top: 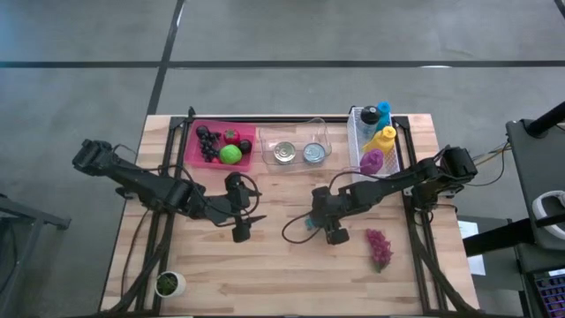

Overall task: Pick & Place Food Item
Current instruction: Put the blue tuna can into the transparent bin

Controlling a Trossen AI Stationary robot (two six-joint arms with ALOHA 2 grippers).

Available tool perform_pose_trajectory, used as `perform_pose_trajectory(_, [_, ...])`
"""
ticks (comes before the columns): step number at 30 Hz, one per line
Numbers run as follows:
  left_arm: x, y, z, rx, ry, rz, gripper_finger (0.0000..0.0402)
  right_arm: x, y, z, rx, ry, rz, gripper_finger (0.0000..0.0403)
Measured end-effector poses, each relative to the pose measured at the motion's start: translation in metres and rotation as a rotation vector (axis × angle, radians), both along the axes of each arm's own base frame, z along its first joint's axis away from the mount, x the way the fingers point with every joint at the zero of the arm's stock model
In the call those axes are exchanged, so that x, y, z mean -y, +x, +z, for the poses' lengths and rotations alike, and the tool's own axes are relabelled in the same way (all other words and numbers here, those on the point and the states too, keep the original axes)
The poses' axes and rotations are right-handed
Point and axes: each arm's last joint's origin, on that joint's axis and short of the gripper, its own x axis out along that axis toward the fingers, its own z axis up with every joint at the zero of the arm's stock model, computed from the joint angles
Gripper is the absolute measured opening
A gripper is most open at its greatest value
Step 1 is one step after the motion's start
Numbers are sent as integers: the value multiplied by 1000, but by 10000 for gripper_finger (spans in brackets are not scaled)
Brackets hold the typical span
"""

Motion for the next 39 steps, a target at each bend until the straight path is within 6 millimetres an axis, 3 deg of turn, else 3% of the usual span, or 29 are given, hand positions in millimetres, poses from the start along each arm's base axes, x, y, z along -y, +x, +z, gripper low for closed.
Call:
perform_pose_trajectory(6, [0, 0, 0, 0, 0, 0, 327, 1, 0, 7, 14, 10, -11, 127])
perform_pose_trajectory(13, [0, 0, 0, 0, 1, 0, 326, 12, 15, 58, 188, 32, -50, 127])
perform_pose_trajectory(18, [0, 0, 0, -1, 1, 0, 317, 41, 28, 94, 285, 34, -144, 128])
perform_pose_trajectory(24, [0, 0, 0, -2, 3, -1, 309, 98, 32, 122, 333, 24, -327, 128])
perform_pose_trajectory(32, [0, 0, 0, -2, 3, -1, 301, 178, 11, 125, 319, 97, -564, 129])
perform_pose_trajectory(39, [0, 0, 0, -3, 3, -1, 301, 205, -8, 102, 253, 131, -689, 129])
